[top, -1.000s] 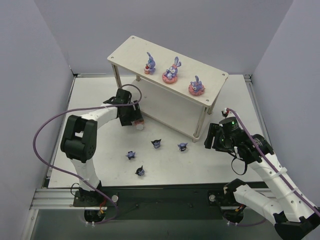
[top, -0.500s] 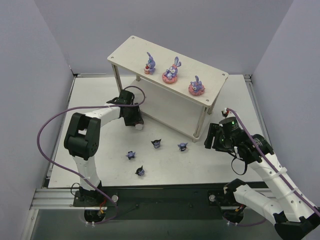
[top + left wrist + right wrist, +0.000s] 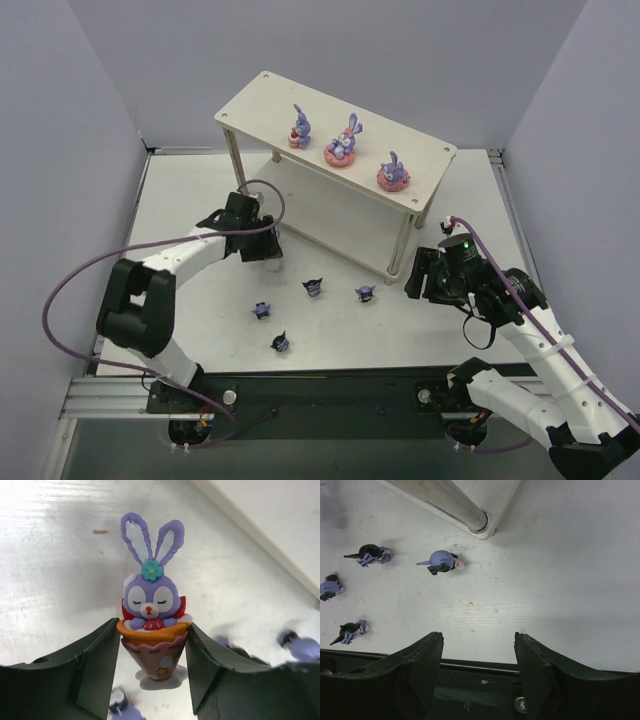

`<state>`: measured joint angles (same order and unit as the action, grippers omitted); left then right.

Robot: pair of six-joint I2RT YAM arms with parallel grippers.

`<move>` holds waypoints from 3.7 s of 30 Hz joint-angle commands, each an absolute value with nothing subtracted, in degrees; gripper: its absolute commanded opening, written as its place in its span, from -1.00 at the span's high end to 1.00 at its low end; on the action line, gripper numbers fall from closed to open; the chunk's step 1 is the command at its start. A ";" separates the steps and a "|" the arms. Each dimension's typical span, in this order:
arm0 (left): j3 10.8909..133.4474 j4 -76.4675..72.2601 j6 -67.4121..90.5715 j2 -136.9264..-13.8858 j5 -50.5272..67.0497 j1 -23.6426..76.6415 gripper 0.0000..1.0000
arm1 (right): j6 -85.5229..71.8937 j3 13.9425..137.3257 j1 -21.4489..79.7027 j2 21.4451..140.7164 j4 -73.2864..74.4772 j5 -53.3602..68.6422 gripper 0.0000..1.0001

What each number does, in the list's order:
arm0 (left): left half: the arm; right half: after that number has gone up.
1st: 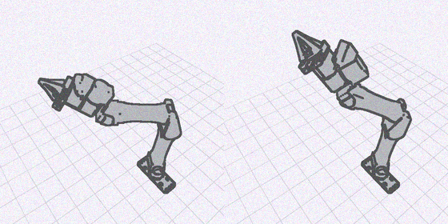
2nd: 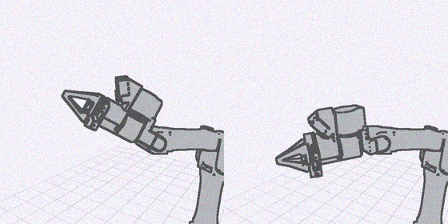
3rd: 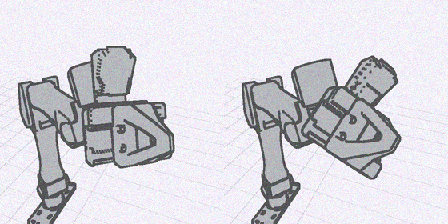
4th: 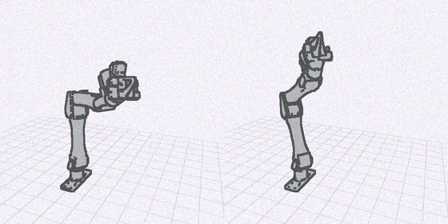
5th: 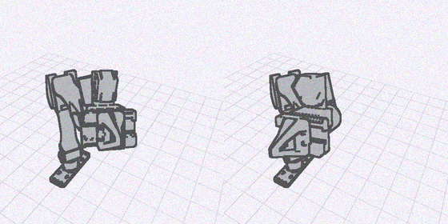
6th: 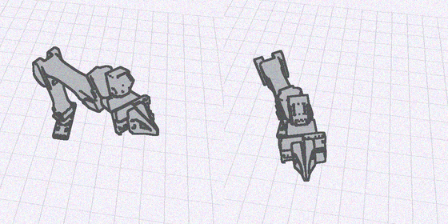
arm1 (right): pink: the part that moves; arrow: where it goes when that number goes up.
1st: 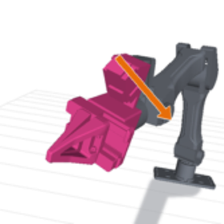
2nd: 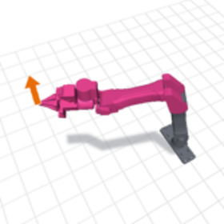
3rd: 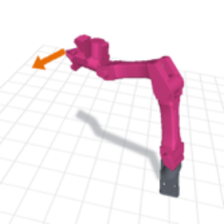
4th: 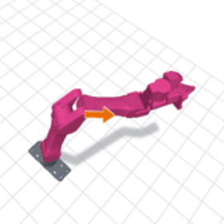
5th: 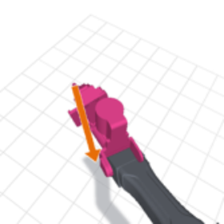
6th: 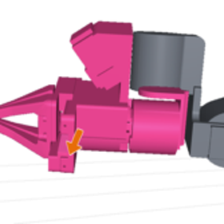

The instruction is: Place and organize the plastic toys onto the shelf

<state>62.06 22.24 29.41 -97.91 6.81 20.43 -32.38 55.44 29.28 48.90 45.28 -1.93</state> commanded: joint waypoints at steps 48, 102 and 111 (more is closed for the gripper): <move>54.23 14.76 23.73 -38.23 40.96 24.61 1.00 | -24.35 82.44 63.90 74.79 -2.99 2.28 -0.08; 53.70 21.79 24.26 -43.15 52.47 24.52 -0.54 | -14.85 80.95 67.94 74.36 -2.90 2.81 1.00; 52.82 19.08 25.13 -42.01 50.01 24.52 -0.56 | -14.85 80.60 68.91 74.53 -2.99 2.46 1.00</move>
